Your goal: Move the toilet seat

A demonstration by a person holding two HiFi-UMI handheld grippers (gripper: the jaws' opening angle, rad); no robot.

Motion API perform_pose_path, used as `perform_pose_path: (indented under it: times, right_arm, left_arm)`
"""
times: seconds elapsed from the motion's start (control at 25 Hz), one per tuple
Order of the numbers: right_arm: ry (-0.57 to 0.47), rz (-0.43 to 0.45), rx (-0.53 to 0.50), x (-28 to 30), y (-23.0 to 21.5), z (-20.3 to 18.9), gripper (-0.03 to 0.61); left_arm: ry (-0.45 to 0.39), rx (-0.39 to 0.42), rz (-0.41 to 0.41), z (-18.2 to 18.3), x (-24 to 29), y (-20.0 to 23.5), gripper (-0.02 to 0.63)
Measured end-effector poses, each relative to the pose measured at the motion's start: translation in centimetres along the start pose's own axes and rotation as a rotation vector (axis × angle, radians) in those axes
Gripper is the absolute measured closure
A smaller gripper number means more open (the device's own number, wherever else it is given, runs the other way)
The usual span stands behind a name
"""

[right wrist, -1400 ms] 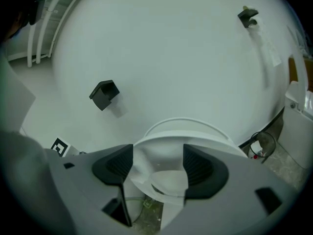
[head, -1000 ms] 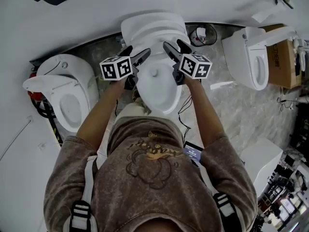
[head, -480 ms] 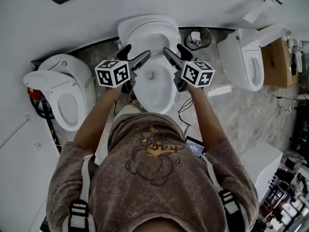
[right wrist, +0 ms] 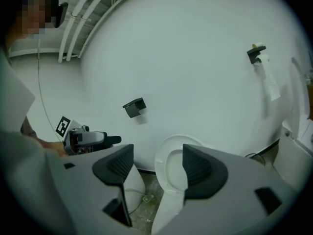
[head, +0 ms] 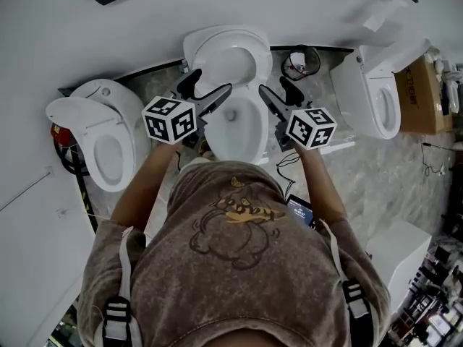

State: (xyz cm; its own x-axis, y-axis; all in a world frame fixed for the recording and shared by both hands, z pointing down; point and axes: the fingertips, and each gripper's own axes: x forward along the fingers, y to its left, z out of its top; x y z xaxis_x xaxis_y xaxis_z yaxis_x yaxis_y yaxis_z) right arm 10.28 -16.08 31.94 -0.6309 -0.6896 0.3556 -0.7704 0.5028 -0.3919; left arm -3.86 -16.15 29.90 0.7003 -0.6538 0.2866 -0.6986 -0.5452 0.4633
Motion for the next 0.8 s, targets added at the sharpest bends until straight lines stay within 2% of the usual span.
perform_pose_path:
  times: [0.16, 0.32, 0.44, 0.48, 0.52, 0.56, 0.8]
  right_arm:
    - [-0.025, -0.04, -0.006, -2.5, -0.5, 0.0, 0.272]
    - [-0.076, -0.086, -0.035, -5.0, -0.4, 0.6, 0.273]
    - [-0.123, -0.106, -0.072, -6.7, 0.0, 1.1, 0.324]
    - [-0.14, -0.106, -0.077, -7.2, 0.2, 1.3, 0.353]
    - [-0.155, -0.105, -0.08, -7.5, 0.3, 1.5, 0.382]
    - [-0.168, -0.103, -0.084, -7.7, 0.5, 1.5, 0.397]
    - [-0.186, -0.114, -0.134, -8.2, 1.1, 0.8, 0.535]
  left_arm:
    - [0.003, 0.048, 0.01, -0.2, -1.8, -0.7, 0.192]
    - [-0.033, 0.077, 0.026, 0.1, -3.1, -1.5, 0.191]
    - [-0.065, 0.095, 0.033, 0.5, -3.6, -2.5, 0.193]
    - [-0.075, 0.097, 0.028, 0.6, -3.7, -2.8, 0.231]
    - [-0.086, 0.098, 0.023, 0.7, -3.7, -3.1, 0.336]
    - [-0.096, 0.1, 0.022, 0.7, -3.8, -3.3, 0.381]
    - [-0.122, 0.173, 0.062, 0.4, -4.5, -3.4, 0.559]
